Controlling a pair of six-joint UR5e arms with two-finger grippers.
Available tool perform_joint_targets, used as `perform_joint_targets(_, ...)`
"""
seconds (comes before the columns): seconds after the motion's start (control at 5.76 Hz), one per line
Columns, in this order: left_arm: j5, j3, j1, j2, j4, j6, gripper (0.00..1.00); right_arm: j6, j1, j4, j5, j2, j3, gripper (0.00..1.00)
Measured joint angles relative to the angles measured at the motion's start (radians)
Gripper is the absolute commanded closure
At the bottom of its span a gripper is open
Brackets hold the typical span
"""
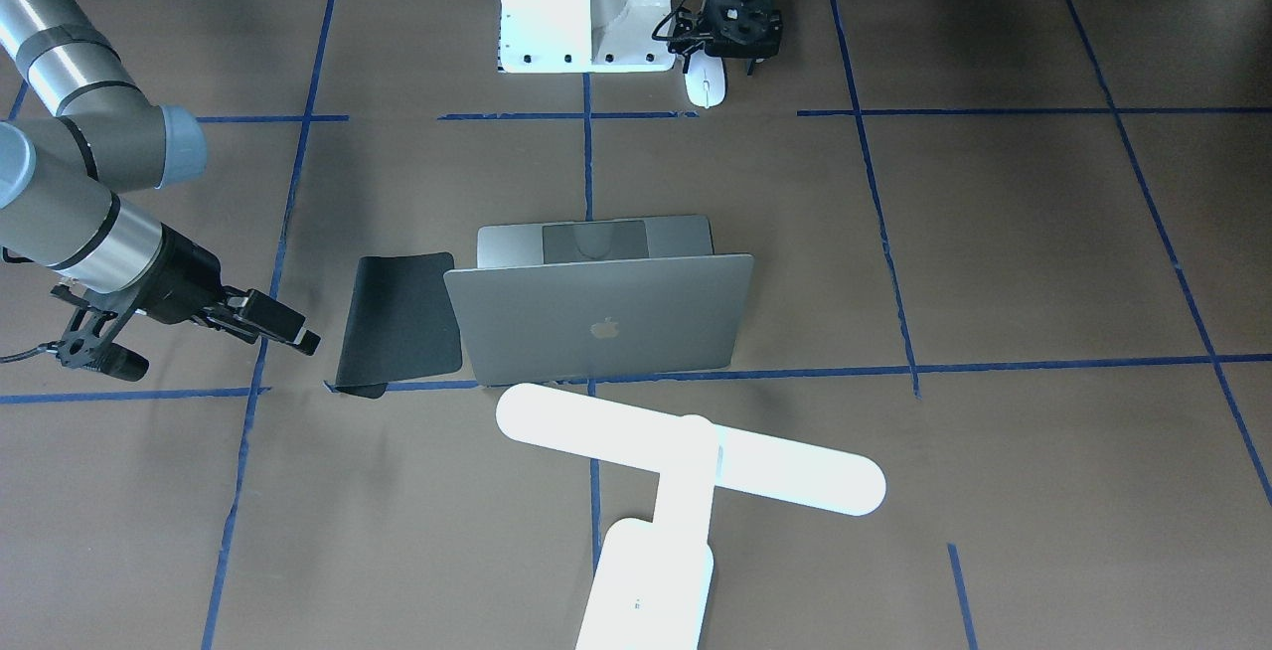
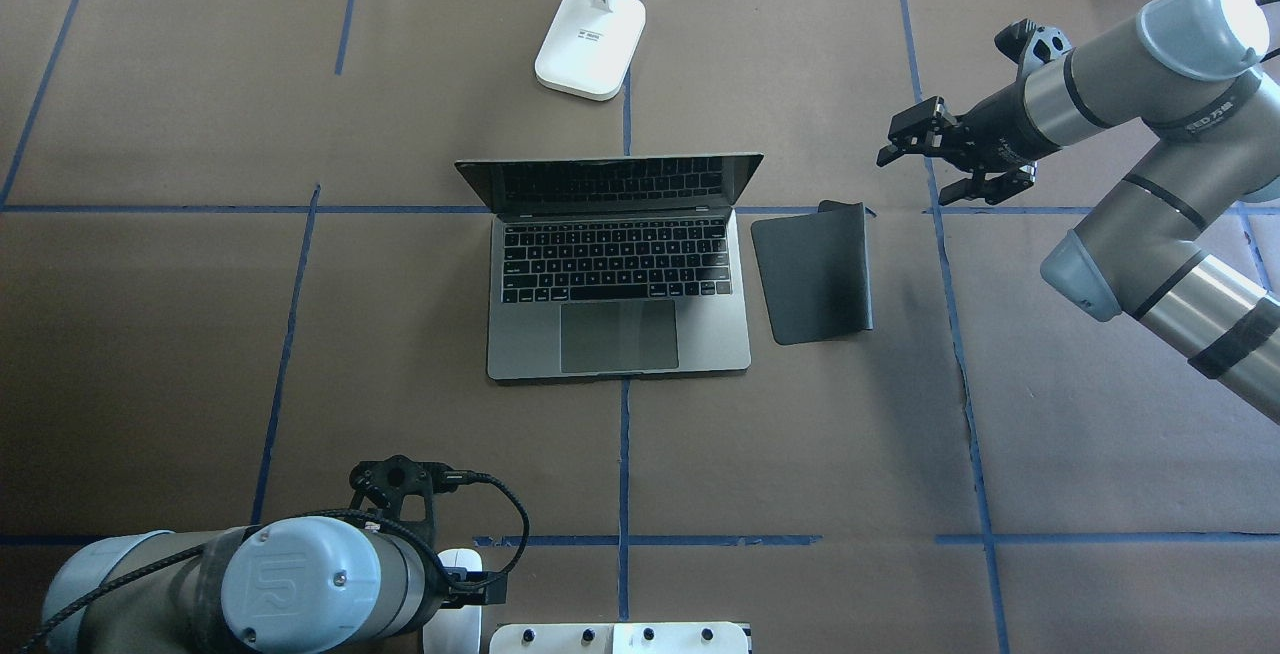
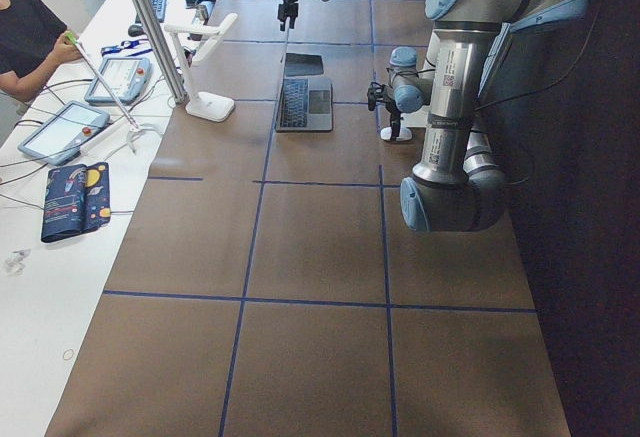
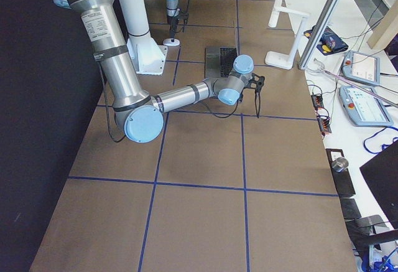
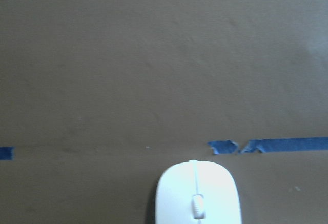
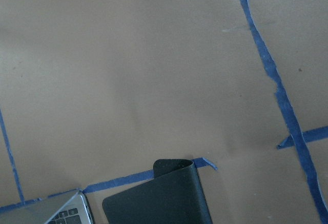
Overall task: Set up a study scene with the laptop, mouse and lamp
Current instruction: 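Release the pad with the right gripper while the left gripper grasps the white mouse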
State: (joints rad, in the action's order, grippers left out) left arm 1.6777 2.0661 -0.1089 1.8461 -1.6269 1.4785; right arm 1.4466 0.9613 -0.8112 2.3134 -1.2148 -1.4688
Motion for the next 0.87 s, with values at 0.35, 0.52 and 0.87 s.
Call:
perform_joint_targets(0.35,0.003,-0.027,0.000,0.028,0.007,0.004,0.00,0.000,0.002,0.001,0.003,-0.003,-0.002,0.00)
perform_joint_targets(0.52,0.003,-0.032,-0.001,0.027,0.010,0.004,0.00,0.000,0.002,0.001,0.001,-0.003,-0.001,0.00)
perform_joint_targets(0.87,0.004,-0.055,0.000,0.030,0.010,0.005,0.07,0.000,0.000,0.001,-0.003,-0.003,0.001,0.00)
